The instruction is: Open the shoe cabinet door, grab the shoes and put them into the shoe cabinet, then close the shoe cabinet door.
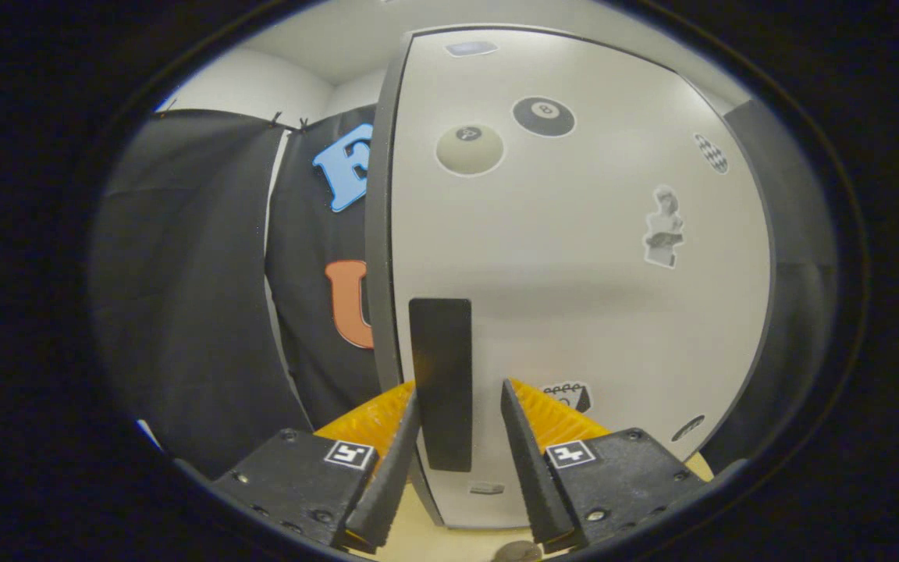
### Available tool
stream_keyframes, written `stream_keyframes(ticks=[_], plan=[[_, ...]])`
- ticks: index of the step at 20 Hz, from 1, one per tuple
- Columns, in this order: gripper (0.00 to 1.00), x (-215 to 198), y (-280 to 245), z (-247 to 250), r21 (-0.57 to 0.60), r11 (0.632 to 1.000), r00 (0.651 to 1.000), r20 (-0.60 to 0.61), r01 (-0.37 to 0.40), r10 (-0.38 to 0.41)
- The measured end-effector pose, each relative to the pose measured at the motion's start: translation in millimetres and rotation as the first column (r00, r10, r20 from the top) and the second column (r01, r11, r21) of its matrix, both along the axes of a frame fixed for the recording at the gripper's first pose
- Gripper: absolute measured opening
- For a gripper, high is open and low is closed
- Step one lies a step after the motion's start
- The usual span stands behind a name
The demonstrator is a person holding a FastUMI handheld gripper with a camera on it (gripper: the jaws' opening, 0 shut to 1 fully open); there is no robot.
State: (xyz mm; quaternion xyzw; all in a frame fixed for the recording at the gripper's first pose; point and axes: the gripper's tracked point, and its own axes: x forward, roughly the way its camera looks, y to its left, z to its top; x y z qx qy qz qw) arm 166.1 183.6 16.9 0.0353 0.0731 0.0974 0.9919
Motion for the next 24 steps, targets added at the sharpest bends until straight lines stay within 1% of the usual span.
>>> stream_keyframes(ticks=[1, 2, 3, 6, 11, 13, 15, 19, 24], plan=[[0.59, 2, 4, -2, 0.004, 1.0, 1.0, -0.014, -0.009, 0.009], [0.55, 3, 6, -7, -0.009, 1.0, 0.999, -0.034, -0.005, 0.004], [0.45, 1, 5, -7, -0.01, 1.0, 0.999, -0.031, 0.009, -0.01], [0.41, 5, 6, -5, -0.016, 0.999, 0.999, -0.034, 0.038, -0.038], [0.31, 0, 3, -7, -0.006, 0.999, 0.999, -0.014, 0.048, -0.048], [0.31, -9, 0, -9, -0.022, 0.998, 0.999, 0.0, 0.052, -0.052], [0.31, -26, -3, -6, -0.041, 0.999, 1.0, 0.008, 0.031, -0.031], [0.31, -59, -11, -7, -0.047, 0.998, 0.999, -0.01, -0.053, 0.052], [0.3, -105, -32, -7, -0.077, 0.986, 0.989, 0.002, -0.145, 0.146]])
